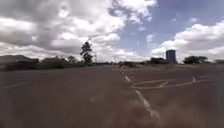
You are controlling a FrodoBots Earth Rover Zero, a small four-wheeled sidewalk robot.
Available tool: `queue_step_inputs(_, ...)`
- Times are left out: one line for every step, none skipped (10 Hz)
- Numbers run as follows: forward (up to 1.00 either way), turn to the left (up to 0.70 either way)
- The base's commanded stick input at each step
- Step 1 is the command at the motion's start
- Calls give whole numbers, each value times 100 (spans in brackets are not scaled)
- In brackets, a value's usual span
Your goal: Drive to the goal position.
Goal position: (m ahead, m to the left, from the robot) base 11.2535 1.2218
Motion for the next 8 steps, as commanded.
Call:
queue_step_inputs(70,0)
queue_step_inputs(70,0)
queue_step_inputs(70,0)
queue_step_inputs(70,0)
queue_step_inputs(70,0)
queue_step_inputs(70,0)
queue_step_inputs(70,0)
queue_step_inputs(70,0)
